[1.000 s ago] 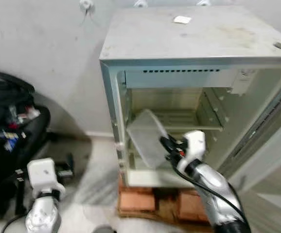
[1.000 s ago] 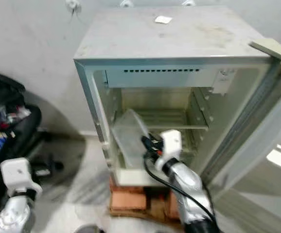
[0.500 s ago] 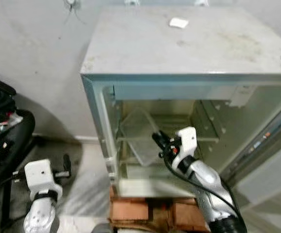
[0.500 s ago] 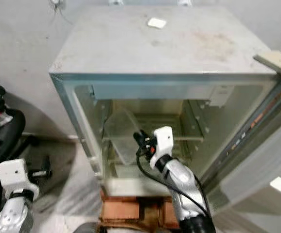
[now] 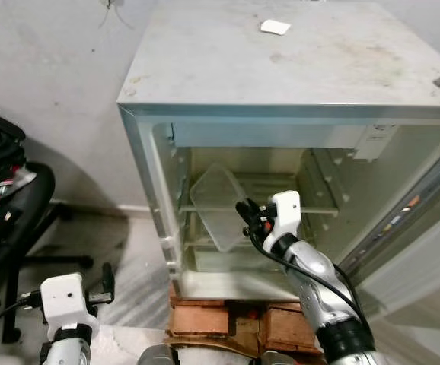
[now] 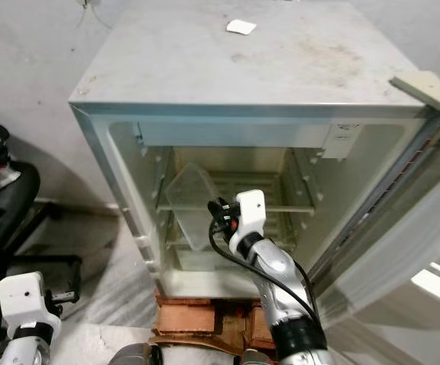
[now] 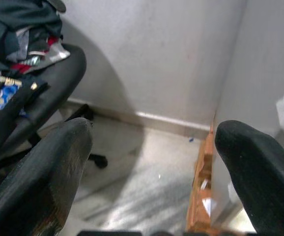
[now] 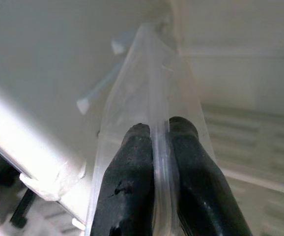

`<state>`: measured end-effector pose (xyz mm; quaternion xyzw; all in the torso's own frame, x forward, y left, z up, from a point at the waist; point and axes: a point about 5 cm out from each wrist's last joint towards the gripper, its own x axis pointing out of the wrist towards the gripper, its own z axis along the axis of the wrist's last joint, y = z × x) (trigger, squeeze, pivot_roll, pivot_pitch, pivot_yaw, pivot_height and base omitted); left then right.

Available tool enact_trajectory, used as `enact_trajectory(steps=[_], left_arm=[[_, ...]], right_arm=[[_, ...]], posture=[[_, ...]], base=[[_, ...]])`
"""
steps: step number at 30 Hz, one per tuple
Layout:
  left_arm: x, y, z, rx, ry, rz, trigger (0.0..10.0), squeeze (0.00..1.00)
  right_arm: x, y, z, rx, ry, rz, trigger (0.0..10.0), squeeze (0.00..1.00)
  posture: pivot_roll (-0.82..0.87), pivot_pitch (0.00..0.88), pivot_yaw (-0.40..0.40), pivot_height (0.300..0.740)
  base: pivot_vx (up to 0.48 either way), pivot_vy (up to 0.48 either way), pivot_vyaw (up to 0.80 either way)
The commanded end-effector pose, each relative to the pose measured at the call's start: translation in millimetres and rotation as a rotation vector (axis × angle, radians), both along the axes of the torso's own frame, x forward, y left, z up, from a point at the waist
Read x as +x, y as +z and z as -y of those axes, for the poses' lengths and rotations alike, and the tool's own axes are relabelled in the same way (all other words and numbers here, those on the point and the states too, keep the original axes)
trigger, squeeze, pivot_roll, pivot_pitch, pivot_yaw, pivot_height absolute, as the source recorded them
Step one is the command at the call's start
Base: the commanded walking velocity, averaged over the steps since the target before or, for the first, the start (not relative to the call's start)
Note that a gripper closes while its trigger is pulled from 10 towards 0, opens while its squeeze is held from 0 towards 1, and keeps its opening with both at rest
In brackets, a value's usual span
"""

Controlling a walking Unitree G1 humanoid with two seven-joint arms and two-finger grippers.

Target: Restocking fridge

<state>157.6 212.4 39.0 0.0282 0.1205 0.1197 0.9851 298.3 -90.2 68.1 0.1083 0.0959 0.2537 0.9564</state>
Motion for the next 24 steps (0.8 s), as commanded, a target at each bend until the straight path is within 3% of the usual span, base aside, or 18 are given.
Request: enact_trajectory(steps=[1,4,17,19,24], left_arm=[[-2.8,4.7,1.6,0.025,-0.028,0.0,10.0,0.0],[-8.6,9.2,-0.8,0.042,-0.027,-0.003,10.0,0.0],[-16.6,19.0,-4.0,0.071,-0.021,-0.011,10.0,0.0],[-16.1,20.3,-3.0,0.073,-0.02,-0.013,10.0,0.0],[-14.9,21.3,-1.9,0.07,-0.018,-0.008,10.0,0.0]], right_arm=[[7.7,-1.9,0.6,0.007,-0.049,-0.033,10.0,0.0],[21.9,-3.9,-8.0,0.028,-0.107,-0.092,10.0,0.0],[49.6,9.2,-37.3,0.134,-0.269,-0.21,10.0,0.0],[47.7,8.8,-56.6,0.281,-0.311,-0.339,10.0,0.0],[44.4,7.8,-71.3,0.462,-0.324,-0.447,10.0,0.0]], posture=[[0.11,0.174,-0.017,0.735],[0.14,0.199,-0.025,0.735],[0.2,0.238,-0.032,0.735],[0.2,0.239,-0.033,0.735],[0.2,0.234,-0.031,0.735]], base=[[0.0,0.0,0.0],[0.0,0.0,0.0],[0.0,0.0,0.0],[0.0,0.0,0.0],[0.0,0.0,0.0]])
